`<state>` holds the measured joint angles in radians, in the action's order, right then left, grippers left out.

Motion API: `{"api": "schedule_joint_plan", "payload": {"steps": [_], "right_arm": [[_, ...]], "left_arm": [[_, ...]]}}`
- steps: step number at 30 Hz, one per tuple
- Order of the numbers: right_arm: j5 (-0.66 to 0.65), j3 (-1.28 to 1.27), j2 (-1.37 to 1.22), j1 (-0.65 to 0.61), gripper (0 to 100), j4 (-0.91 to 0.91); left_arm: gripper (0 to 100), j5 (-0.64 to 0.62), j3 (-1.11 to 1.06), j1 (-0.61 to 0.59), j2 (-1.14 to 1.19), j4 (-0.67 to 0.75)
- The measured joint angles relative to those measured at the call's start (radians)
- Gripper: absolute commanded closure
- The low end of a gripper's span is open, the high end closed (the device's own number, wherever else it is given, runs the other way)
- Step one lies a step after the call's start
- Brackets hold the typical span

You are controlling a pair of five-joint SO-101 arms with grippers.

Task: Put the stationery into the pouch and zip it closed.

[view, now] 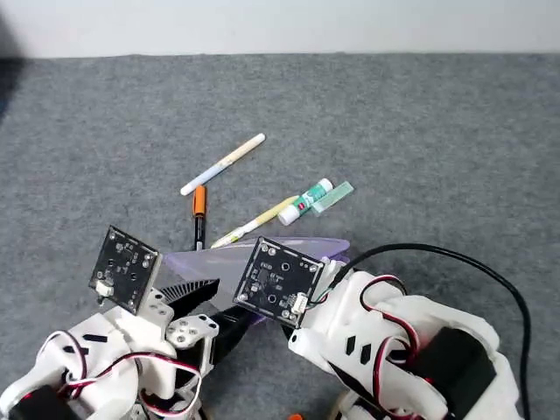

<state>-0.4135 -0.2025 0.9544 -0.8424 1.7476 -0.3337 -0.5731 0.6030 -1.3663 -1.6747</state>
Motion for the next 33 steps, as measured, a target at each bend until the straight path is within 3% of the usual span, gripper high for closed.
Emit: {"api": "schedule_joint_plan", "payload": {"steps": [5, 11, 21, 26, 33], "right_arm": [[0.000, 0.000, 0.000, 0.000, 99.1, 0.002], [0.000, 0.018, 0.008, 0.026, 99.1, 0.002], [-0.002, 0.023, 0.052, 0.187, 99.1, 0.002], [-0.005, 0.025, 0.054, 0.313, 99.1, 0.002], [-0.133, 0.023, 0.043, 0.562, 99.1, 0.006]], "left_arm": [[84, -0.005, 0.000, -0.006, 0.000, -0.034], [99, 0.002, 0.003, -0.006, 0.000, -0.054], [99, 0.064, 0.000, -0.014, 0.006, -0.054], [99, 0.069, 0.000, -0.106, 0.008, -0.051], [99, 0.120, 0.002, -0.270, 0.006, -0.057]]}}
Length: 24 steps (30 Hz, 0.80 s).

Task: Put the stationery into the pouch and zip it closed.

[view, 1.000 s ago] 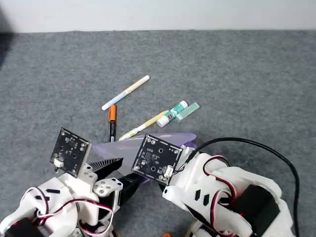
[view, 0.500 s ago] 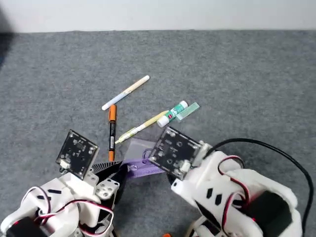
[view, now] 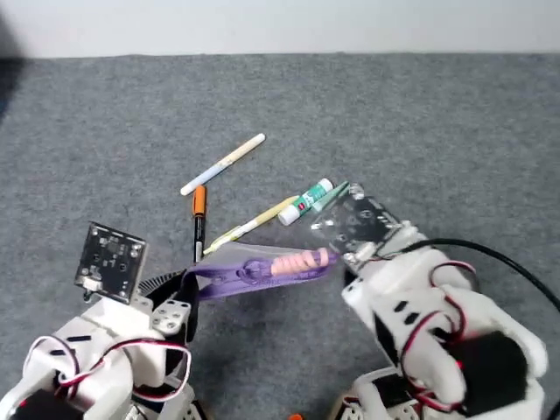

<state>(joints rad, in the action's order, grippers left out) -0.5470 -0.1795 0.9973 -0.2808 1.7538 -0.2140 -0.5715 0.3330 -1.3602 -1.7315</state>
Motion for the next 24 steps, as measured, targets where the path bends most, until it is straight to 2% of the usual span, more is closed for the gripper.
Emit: {"api": "schedule_joint_plan", "payload": {"steps": [8, 14, 17, 21, 24], "right_arm": [[-0.066, 0.000, 0.018, 0.178, 99.1, 0.000], [-0.066, 0.000, 0.018, 0.209, 98.6, 0.000], [-0.066, 0.000, 0.018, 0.163, 91.9, 0.000], [-0.011, 0.000, 0.018, 0.037, 70.1, 0.002], [0.040, 0.000, 0.018, -0.055, 68.6, 0.002]], "left_arm": [[99, 0.009, 0.000, -0.026, 0.000, -0.003], [99, 0.009, 0.000, -0.026, 0.000, -0.003], [99, 0.009, 0.000, -0.026, 0.000, -0.003], [99, 0.009, 0.000, -0.026, 0.000, -0.003], [99, 0.009, 0.000, -0.028, 0.000, -0.003]]}}
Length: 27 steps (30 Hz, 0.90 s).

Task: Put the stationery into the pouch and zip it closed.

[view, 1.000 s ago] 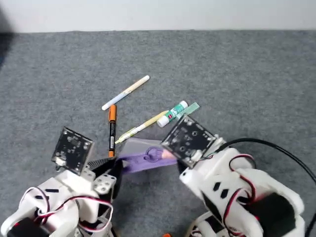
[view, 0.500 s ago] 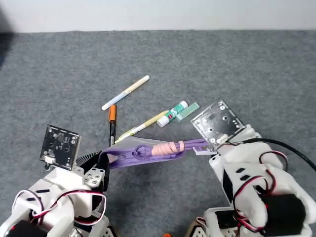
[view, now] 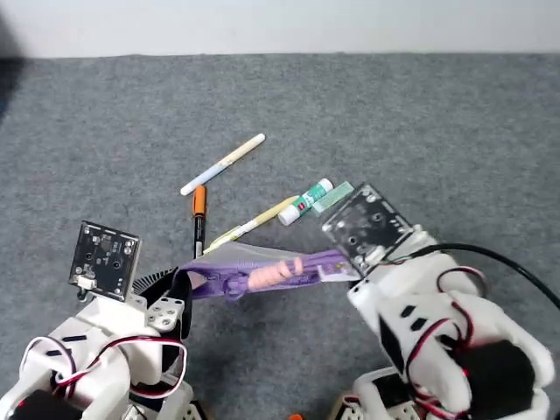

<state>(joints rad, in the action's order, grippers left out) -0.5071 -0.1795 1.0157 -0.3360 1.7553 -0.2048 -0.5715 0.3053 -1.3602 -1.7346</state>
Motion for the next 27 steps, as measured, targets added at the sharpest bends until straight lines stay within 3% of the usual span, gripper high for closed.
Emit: {"api": "schedule_joint_plan", "payload": {"steps": [5, 13, 17, 21, 27], "right_arm": [[0.049, 0.000, 0.000, -0.157, 76.5, 0.000], [0.069, 0.000, -0.006, -0.396, 76.1, 0.000], [0.069, 0.000, -0.006, -0.410, 80.9, 0.000], [0.069, 0.000, -0.006, -0.413, 98.9, 0.000], [0.038, 0.026, 0.025, -0.304, 98.9, 0.000]], "left_arm": [[99, 0.000, 0.000, 0.000, 0.000, 0.000], [99, 0.000, 0.000, -0.005, 0.000, 0.000], [99, 0.000, 0.000, -0.005, 0.000, 0.000], [99, 0.000, -0.009, -0.005, 0.000, 0.000], [99, 0.000, -0.031, -0.002, -0.002, 0.006]]}}
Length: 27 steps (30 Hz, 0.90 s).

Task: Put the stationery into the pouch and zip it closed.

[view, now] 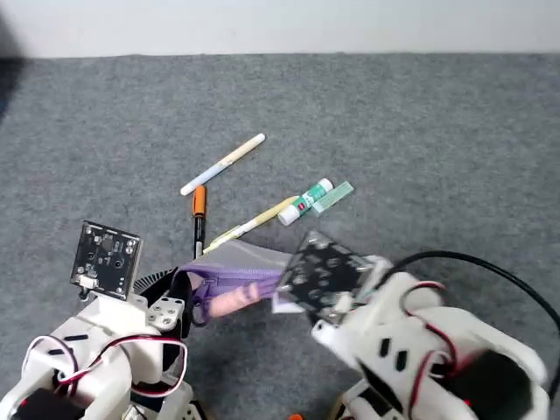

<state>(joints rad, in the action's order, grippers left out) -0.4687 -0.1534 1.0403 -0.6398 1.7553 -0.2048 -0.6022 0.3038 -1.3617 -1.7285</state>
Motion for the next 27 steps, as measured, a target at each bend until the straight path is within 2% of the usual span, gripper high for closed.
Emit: {"api": "schedule_joint_plan", "payload": {"steps": [6, 13, 17, 27], "right_arm": [[-0.129, 0.006, 0.011, 0.227, 99.1, 0.000], [-0.198, 0.006, 0.011, 0.436, 99.1, 0.000], [-0.215, 0.005, 0.011, 0.578, 99.1, 0.000], [-0.216, -0.109, 0.011, 0.832, 99.1, 0.000]], "left_arm": [[99, 0.000, 0.000, 0.000, 0.000, 0.000], [99, 0.000, -0.002, 0.002, 0.000, 0.002], [99, 0.000, -0.002, 0.002, 0.000, 0.002], [99, 0.000, -0.003, 0.003, 0.000, 0.002]]}}
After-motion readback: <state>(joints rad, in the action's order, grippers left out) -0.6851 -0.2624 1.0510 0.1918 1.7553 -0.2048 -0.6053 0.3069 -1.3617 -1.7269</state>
